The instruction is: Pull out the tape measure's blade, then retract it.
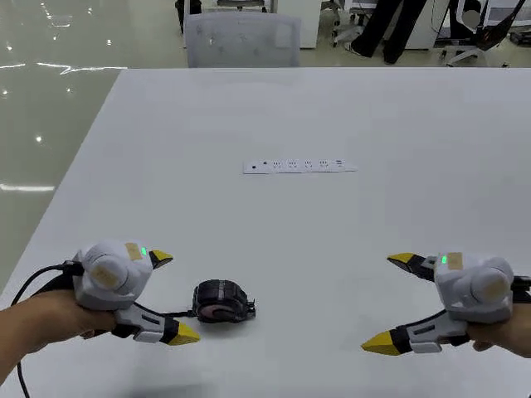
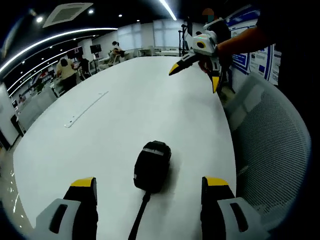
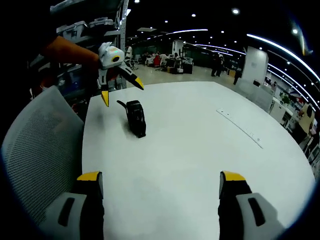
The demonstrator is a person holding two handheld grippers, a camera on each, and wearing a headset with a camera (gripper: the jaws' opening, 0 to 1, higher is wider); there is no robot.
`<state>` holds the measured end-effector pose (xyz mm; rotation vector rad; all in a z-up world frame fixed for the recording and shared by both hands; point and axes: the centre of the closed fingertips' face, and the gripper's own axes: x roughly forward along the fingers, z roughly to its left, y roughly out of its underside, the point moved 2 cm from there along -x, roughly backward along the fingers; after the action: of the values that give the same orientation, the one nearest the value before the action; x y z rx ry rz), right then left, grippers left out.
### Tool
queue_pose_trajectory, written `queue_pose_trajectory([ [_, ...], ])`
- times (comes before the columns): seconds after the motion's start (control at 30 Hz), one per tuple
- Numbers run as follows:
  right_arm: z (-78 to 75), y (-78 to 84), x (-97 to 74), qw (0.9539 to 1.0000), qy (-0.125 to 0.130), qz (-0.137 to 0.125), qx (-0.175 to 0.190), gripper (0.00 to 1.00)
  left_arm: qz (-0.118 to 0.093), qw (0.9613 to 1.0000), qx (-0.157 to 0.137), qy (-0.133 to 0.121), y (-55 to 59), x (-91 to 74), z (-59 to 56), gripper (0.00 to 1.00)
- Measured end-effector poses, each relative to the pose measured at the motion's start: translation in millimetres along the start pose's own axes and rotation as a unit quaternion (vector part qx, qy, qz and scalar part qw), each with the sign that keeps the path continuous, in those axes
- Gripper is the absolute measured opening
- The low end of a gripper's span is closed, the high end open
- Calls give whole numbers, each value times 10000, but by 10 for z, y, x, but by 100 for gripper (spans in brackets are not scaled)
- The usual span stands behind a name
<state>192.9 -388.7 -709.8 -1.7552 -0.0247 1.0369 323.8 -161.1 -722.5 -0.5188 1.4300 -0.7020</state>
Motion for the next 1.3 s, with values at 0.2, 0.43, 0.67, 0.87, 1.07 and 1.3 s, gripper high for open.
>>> queue_pose_trajectory([
  [0.2,17,-150,280,9992,-313,64,-229,96,235,9989,297,281,-92,227,11,77],
  [0.43,125,-329,521,9967,-692,66,-420,94,520,9955,518,594,-99,401,-25,68],
  [0.67,285,-441,843,9922,-1031,219,-659,90,788,9915,777,689,-38,521,-97,55],
  [0.87,371,-504,1016,9897,-1158,302,-785,88,933,9908,787,577,26,548,-73,46],
  [1.07,403,-489,1199,9902,-1153,354,-708,82,805,9920,807,548,-48,592,-48,45],
  [1.3,503,-446,1414,9823,-1489,623,-954,71,892,9883,1030,678,-76,596,-93,31],
])
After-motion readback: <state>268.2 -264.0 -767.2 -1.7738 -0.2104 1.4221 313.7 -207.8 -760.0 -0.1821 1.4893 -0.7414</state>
